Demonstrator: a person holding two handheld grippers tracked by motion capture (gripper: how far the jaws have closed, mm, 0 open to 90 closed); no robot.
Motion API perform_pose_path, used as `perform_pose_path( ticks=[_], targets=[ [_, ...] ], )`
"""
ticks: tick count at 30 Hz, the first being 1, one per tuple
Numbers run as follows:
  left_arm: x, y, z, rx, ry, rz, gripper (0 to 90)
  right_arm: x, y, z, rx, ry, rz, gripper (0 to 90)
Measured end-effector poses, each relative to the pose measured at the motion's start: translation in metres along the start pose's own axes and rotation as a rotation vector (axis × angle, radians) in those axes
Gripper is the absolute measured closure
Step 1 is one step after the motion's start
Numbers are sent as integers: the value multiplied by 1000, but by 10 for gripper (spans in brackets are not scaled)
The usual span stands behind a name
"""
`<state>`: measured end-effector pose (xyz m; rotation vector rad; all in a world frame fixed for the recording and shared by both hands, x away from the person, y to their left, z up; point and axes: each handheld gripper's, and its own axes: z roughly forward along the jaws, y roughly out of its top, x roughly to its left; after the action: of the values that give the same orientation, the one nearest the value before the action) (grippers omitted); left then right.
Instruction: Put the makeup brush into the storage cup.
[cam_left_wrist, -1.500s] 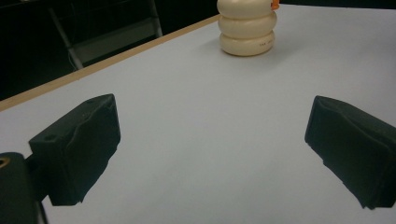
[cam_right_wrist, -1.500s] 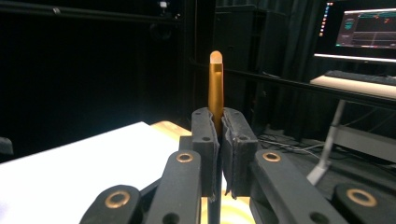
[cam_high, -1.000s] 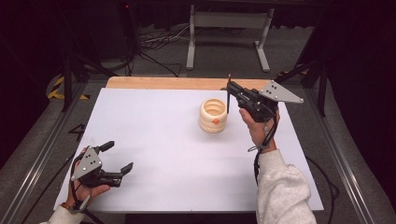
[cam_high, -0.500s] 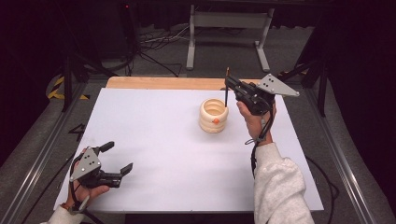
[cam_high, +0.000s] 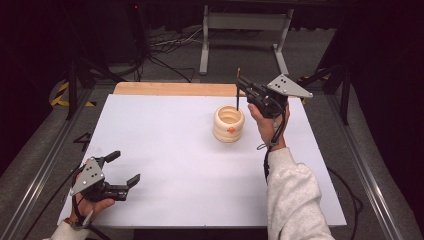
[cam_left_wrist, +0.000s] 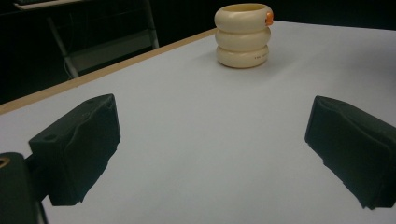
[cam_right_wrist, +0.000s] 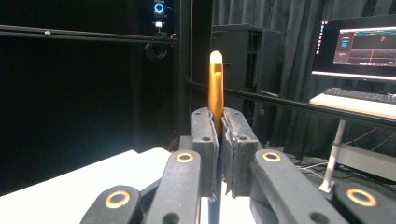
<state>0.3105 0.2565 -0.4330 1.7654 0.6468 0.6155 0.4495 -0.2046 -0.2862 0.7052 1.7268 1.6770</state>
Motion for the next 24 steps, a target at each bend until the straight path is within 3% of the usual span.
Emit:
perform_pose_path(
  ticks=[24],
  targets=[
    [0,1,-3,-7,10,-2,43,-8,-14,20,5,-1,36,850]
  ],
)
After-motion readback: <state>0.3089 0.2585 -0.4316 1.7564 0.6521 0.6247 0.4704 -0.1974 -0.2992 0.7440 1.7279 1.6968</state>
